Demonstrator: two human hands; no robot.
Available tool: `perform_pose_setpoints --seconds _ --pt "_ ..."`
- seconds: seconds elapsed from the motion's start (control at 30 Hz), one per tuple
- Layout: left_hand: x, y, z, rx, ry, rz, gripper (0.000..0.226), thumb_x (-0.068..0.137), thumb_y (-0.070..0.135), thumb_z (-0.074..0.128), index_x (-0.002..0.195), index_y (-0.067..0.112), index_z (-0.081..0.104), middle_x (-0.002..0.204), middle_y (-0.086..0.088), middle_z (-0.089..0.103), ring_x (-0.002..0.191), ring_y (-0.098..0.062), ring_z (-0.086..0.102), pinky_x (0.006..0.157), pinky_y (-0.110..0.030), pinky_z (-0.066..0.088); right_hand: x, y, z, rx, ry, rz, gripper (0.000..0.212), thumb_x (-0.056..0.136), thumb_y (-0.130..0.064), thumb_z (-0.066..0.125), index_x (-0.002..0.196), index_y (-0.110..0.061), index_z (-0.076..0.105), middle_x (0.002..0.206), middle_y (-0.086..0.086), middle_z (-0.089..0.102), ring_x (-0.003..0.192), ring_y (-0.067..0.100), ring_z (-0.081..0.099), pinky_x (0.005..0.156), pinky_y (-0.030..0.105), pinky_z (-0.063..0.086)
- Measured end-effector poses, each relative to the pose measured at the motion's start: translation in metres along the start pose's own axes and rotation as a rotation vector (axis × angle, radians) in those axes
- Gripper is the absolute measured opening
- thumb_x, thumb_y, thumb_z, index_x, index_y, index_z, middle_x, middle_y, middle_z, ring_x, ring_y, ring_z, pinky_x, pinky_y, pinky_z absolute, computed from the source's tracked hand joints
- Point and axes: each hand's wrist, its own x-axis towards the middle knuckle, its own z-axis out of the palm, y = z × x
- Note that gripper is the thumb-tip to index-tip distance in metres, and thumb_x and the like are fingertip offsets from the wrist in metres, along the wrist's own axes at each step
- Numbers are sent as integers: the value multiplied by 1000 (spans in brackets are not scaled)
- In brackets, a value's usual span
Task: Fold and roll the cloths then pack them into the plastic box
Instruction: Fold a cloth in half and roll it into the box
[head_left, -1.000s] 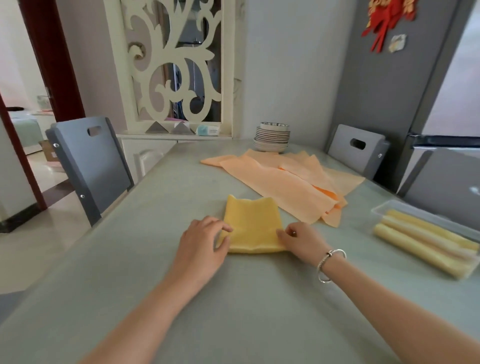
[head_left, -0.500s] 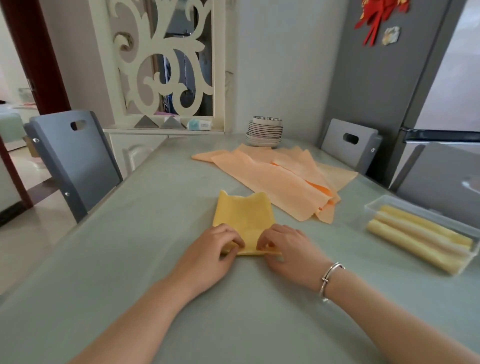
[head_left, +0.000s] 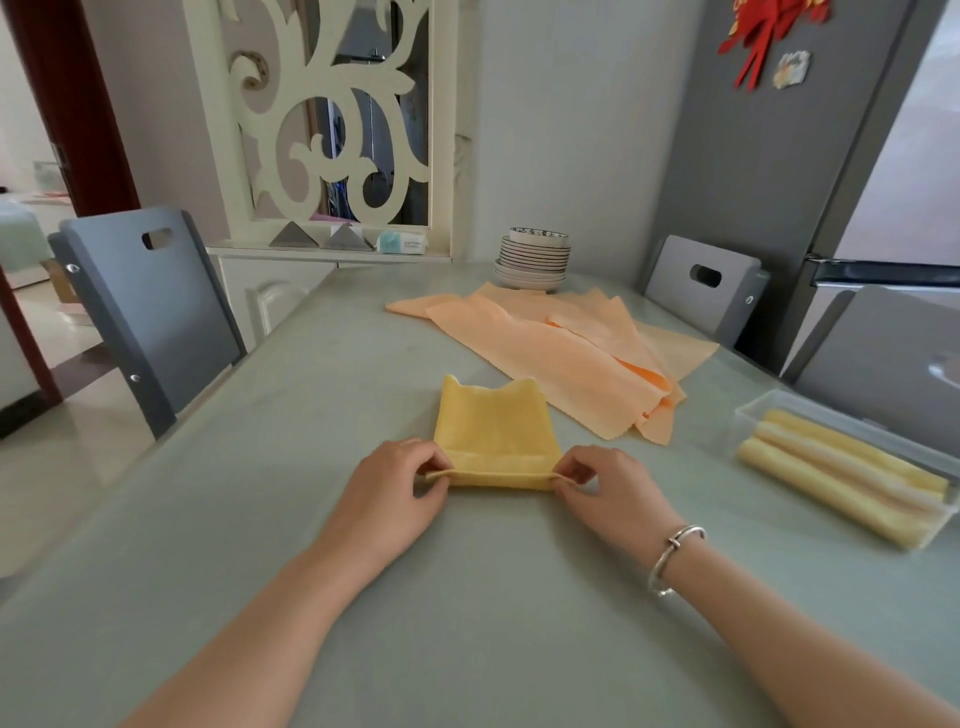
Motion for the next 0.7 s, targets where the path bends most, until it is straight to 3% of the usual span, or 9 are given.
perform_pose_setpoints --seconds 0.17,0.33,0.47,0.6,0.7 --pt "-1 1 6 -106 60 -214 16 82 23 69 70 30 61 70 14 62 67 -6 56 70 -29 45 4 4 0 120 30 83 6 85 -23 62 81 -21 66 73 -14 60 69 2 52 65 17 41" --pt "5 6 12 -65 95 -294 12 83 27 68 74 25 59 72 13 60 75 -9 59 71 -30 47 13 5 8 74 29 123 13 87 -28 57 75 -32 58 73 -14 59 81 11 53 82 30 42" --pt "6 8 15 15 82 -271 14 85 29 65 81 23 52 70 7 57 70 -12 56 61 -29 39 16 3 12 -83 25 74 9 92 -31 48 91 -25 54 76 -9 59 93 15 46 84 30 33" --pt "6 8 14 148 79 -170 18 88 29 61 88 19 45 73 8 52 74 -17 56 67 -32 41 18 3 12 -218 28 -5 13 94 -34 45 99 -22 46 78 -9 54 94 16 40 79 30 29" --pt "5 13 13 242 112 -71 21 87 24 63 90 20 43 77 9 45 76 -21 53 69 -35 41 18 0 12 -390 96 -108 19 89 -31 56 102 -22 46 93 -7 50 98 18 41 81 31 32"
